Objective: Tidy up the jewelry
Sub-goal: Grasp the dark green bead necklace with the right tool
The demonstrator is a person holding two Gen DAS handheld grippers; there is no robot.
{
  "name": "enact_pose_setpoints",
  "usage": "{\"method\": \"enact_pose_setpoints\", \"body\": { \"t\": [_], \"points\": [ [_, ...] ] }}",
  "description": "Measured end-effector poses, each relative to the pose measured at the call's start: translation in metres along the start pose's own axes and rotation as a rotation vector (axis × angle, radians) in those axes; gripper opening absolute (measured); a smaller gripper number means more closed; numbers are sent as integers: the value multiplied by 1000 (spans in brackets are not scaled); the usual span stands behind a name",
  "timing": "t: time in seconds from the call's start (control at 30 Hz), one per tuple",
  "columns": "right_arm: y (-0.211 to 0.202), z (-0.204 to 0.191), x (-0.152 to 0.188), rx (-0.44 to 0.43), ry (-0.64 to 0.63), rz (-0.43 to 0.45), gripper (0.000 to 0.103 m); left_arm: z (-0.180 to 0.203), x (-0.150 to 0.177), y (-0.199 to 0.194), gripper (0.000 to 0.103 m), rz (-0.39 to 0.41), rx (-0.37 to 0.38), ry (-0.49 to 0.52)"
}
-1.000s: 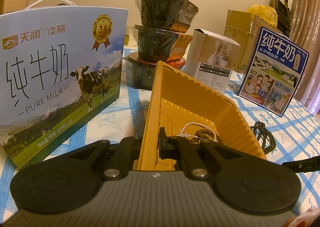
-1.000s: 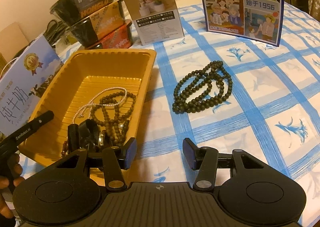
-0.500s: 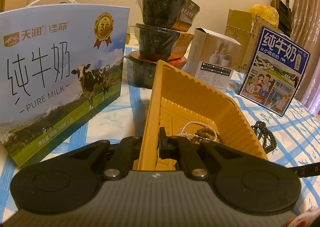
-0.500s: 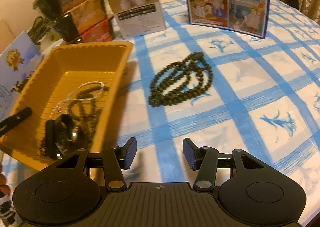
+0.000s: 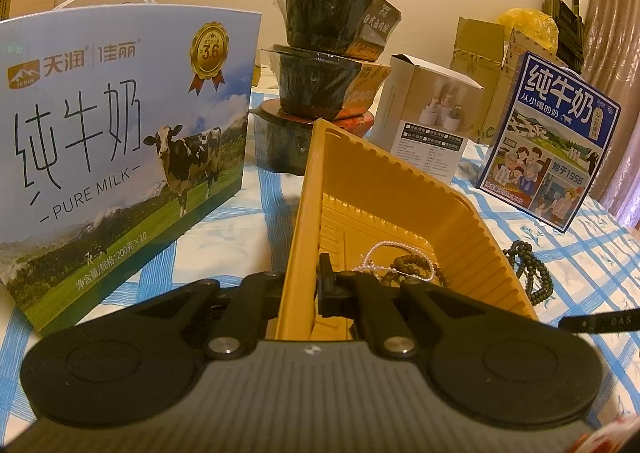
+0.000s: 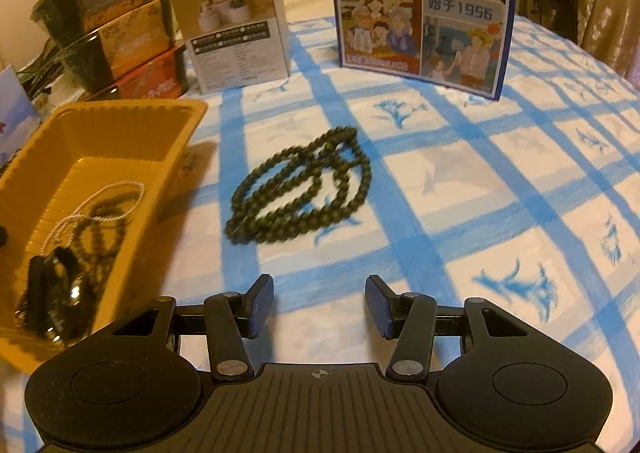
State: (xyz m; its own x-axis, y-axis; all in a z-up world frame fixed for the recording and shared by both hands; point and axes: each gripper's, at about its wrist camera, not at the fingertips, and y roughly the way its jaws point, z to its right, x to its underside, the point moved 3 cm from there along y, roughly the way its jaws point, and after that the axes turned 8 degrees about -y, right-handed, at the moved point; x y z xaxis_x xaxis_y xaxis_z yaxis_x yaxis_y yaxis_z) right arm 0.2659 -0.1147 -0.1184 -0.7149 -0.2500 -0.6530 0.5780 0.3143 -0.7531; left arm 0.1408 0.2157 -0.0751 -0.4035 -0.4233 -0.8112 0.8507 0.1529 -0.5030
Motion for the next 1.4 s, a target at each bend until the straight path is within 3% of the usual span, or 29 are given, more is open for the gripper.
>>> {"method": "enact_pose_setpoints", "body": {
  "t": [0.47, 0.7, 0.77, 0.8, 1.1, 1.2, 1.4],
  "points": [
    [34, 6, -34, 8, -93, 109, 51, 0, 0, 0, 5, -7, -2, -5],
    [50, 5, -44, 17, -138, 122, 50, -1, 0, 1, 5, -12, -4, -10],
    [52, 4, -46, 7, -151, 133, 34, -1, 0, 2, 5, -13, -5, -11],
    [53, 3, -47, -2, -159, 131, 31, -1, 0, 2, 5, -14, -6, -11],
    [73, 5, -59, -18, -146, 129, 28, -2, 0, 2, 5, -16, -6, -13],
    [79, 4, -63, -24, -140, 119, 18, -3, 0, 2, 5, -17, -7, -14],
    [87, 17, -68, -52, 25, 75, 16, -4, 1, 3, 5, -19, -9, -15]
  ]
}}
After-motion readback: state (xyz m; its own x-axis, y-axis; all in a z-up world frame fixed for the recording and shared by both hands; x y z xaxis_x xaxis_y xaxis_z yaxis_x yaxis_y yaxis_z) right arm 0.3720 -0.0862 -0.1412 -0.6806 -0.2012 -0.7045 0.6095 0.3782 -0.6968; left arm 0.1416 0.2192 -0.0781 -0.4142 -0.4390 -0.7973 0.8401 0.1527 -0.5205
